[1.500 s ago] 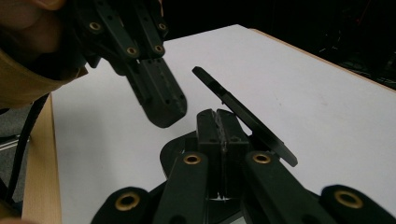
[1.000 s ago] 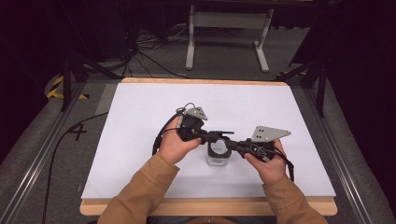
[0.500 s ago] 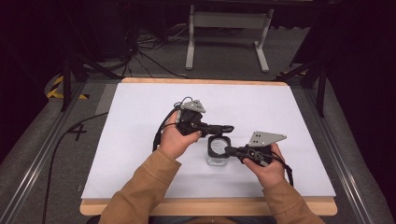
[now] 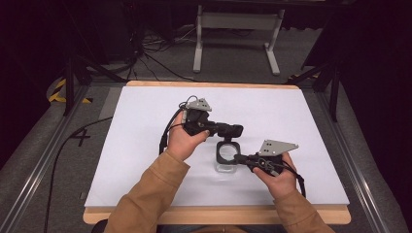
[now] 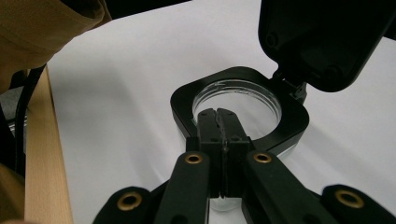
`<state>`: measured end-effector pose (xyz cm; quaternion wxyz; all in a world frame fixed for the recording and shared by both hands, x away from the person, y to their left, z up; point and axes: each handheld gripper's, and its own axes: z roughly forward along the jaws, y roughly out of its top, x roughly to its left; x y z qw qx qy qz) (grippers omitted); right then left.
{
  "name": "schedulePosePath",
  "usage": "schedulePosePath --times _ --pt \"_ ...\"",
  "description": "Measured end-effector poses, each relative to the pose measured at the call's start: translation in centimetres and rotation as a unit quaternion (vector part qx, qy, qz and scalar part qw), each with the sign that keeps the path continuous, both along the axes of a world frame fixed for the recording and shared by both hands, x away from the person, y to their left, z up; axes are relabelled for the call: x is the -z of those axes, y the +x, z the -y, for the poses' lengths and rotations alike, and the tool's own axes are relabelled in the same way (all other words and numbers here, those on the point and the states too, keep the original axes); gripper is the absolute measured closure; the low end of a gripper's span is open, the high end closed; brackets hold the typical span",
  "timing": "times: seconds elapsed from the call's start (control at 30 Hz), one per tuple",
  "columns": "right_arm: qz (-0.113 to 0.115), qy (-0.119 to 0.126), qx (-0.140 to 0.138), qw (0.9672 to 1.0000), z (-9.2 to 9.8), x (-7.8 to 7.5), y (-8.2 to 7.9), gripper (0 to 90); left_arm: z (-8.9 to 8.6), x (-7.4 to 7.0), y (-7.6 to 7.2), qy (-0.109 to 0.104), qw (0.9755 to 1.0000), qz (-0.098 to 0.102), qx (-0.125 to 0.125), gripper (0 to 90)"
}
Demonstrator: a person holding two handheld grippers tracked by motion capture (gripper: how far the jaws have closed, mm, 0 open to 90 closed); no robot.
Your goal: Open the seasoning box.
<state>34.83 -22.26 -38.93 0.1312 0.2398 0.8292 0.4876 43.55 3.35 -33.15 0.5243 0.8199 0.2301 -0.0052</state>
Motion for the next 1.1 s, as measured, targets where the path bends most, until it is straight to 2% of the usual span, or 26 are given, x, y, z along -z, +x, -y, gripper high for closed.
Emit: schedulePosePath --times 0.2,0.3,0.53,0.6,0.63,0.73,0.97,1.1 --pt "0.008 -0.005 0.000 1.0000 -0.1 0.0 -0.1 90.0 0.1 0.4 0.5 -0.003 0.9999 0.008 -0.011 88.6" --pt "0.010 -0.005 0.000 0.9999 0.0 0.0 -0.2 90.0 0.2 0.4 0.6 -0.004 0.9996 0.022 -0.015 88.2" --pt "0.016 -0.006 0.002 0.9999 -0.1 0.1 -0.3 90.0 0.3 0.9 1.0 -0.004 0.9995 0.021 -0.022 88.6" --pt "0.016 -0.004 0.003 0.9999 0.0 0.2 -0.4 90.0 0.4 1.0 1.2 -0.003 0.9993 0.027 -0.025 88.8" --pt "0.016 -0.003 0.003 0.9999 0.0 0.2 -0.4 90.0 0.6 1.1 1.2 -0.003 0.9994 0.021 -0.028 89.0" --pt "0.020 -0.002 0.002 0.9998 0.1 0.3 -0.5 90.0 0.7 1.5 1.5 0.002 0.9994 0.023 -0.027 89.3" --pt "0.022 0.000 0.002 0.9998 0.1 0.3 -0.6 90.0 0.7 1.6 1.7 -0.007 0.9994 0.012 -0.031 89.6" --pt "0.024 -0.001 0.002 0.9997 0.1 0.3 -0.6 90.0 0.8 1.5 1.5 -0.005 0.9996 0.016 -0.023 88.7"
